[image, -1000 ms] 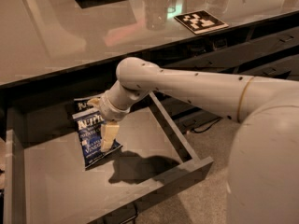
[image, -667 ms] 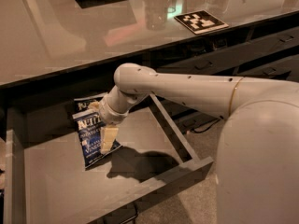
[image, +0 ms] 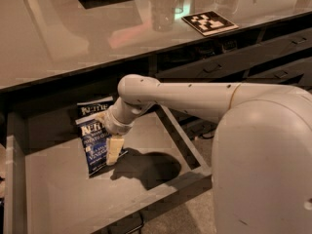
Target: Pick blue chip bag from top drawer and place on counter
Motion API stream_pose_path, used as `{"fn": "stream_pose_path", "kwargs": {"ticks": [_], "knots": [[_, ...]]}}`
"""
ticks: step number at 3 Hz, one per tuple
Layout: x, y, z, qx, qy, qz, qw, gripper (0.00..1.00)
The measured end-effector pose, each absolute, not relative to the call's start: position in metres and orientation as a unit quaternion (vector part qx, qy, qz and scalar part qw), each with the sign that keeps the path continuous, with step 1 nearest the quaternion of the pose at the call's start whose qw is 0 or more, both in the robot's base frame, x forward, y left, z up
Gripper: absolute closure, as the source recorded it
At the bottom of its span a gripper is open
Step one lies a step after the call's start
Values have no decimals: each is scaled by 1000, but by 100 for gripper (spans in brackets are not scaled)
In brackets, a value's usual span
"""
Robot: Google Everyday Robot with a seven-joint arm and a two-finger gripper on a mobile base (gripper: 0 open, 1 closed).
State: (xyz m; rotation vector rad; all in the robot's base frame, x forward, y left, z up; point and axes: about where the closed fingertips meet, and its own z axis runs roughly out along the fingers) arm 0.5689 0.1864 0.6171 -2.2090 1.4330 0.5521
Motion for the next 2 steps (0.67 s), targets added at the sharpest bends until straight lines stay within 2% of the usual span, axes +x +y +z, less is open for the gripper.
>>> {"fn": "stream_pose_path", "kwargs": {"ticks": [1,2], "knots": [[569,185,604,-800,524,202,210,0],[568,183,598,-802,529,194,200,19]]}}
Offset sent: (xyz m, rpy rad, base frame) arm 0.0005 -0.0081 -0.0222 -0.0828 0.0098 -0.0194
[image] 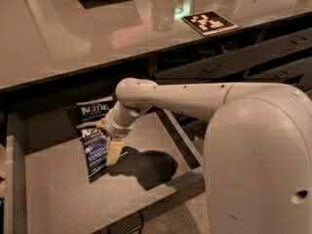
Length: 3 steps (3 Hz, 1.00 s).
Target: Pick blue chip bag from top drawer and place on counter
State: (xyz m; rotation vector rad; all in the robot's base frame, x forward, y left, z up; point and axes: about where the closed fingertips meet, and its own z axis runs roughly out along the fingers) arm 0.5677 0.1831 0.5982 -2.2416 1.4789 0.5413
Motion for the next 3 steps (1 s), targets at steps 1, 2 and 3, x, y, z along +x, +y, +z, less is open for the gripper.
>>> {"fn": "stream_pose_path", "kwargs": {"ticks": [1,2,3], "knots": [[564,176,613,-797,535,177,220,42],[548,167,646,-782,526,181,282,66],[511,169,682,-761,496,229,350,89]]}}
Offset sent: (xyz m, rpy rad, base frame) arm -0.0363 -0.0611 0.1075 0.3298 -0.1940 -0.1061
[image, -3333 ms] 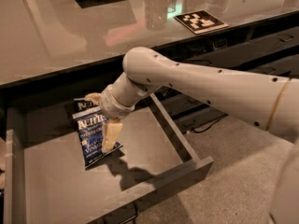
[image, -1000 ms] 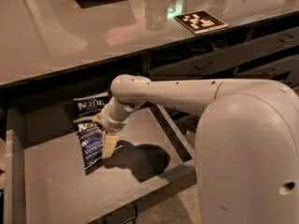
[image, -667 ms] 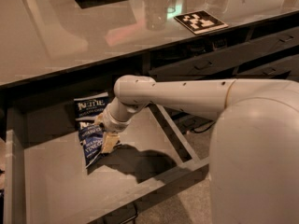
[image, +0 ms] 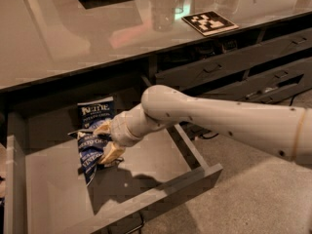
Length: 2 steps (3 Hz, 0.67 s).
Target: Pick blue chip bag from top drawer and place on counter
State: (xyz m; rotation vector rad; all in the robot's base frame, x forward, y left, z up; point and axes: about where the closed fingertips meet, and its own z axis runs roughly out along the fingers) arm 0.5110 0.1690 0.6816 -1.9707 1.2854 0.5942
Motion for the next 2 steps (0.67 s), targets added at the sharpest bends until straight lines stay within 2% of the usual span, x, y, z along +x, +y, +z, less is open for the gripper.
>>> {"fn": "stream_pose_path", "kwargs": {"ticks": [1,2], "knots": [[459,166,729,-748,450,281,399,100],[434,114,774,-737,446,274,427,100]]}}
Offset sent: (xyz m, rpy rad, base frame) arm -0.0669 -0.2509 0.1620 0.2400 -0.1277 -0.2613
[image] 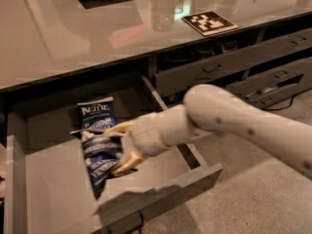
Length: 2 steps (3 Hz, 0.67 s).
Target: Pick blue chip bag from top drawer and place on counter
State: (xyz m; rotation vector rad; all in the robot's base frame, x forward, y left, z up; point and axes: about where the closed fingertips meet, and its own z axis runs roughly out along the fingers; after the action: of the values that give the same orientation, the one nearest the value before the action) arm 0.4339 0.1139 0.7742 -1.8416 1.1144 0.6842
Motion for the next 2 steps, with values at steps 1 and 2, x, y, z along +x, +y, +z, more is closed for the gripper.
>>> {"fn": "stream_pose_path", "kwargs": {"ticks": [1,2], "knots": [[428,31,819,-715,496,211,445,100],[418,-53,866,-682,557,118,458,100]]}}
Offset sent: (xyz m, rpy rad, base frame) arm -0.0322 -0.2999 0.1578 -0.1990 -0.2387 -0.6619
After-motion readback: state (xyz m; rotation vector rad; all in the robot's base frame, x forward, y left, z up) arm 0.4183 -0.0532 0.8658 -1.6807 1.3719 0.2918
